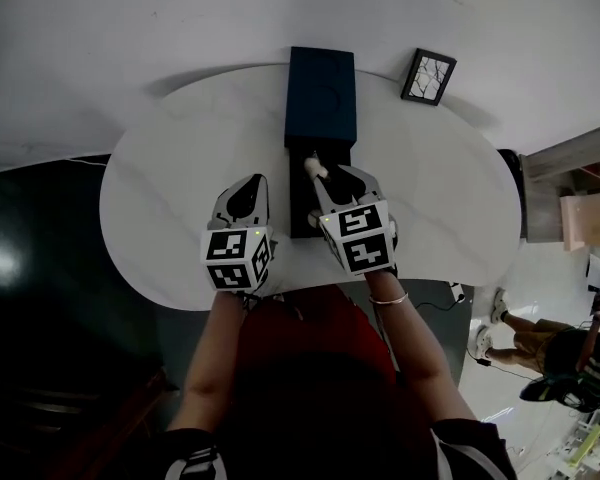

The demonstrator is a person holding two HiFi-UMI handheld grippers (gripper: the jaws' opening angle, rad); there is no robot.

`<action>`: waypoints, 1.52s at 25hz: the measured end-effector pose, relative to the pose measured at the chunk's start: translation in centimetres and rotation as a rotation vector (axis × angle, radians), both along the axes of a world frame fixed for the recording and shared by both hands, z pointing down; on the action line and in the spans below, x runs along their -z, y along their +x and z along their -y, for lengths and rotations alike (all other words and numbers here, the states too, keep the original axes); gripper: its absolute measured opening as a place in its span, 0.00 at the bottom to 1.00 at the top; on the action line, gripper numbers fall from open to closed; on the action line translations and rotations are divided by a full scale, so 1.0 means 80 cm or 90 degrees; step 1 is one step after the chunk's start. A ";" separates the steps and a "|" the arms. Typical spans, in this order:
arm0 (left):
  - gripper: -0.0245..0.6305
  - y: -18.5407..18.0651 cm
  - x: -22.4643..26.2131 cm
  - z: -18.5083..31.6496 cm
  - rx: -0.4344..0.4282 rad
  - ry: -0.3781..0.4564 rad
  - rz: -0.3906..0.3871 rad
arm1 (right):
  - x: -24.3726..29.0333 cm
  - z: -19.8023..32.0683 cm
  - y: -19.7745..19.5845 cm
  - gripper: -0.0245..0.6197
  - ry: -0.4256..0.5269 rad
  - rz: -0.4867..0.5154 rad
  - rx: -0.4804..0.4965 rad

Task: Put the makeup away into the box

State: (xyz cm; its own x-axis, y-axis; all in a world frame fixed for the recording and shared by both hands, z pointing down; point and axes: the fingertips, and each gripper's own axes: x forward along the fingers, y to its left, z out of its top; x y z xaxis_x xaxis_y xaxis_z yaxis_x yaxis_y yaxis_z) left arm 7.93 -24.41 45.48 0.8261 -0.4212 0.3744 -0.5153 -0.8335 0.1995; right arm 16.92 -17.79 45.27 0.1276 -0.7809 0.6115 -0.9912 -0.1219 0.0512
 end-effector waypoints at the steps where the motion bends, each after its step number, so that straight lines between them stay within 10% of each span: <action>1: 0.07 -0.001 0.002 -0.004 -0.005 0.002 0.000 | 0.005 -0.005 -0.003 0.23 0.009 0.001 -0.004; 14: 0.07 -0.027 0.034 -0.061 -0.070 0.044 -0.005 | 0.044 -0.073 -0.033 0.06 0.098 0.013 -0.078; 38: 0.07 -0.082 0.069 -0.126 -0.109 0.066 -0.036 | 0.057 -0.158 -0.090 0.06 0.178 0.043 -0.156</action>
State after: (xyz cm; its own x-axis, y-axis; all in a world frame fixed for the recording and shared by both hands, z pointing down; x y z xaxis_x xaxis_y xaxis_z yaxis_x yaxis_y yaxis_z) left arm 1.38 -14.30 39.95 0.9071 -0.3072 0.2876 -0.3553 -0.9254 0.1320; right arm 9.70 -5.19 40.71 0.2975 -0.8700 0.3932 -0.9310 -0.3556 -0.0824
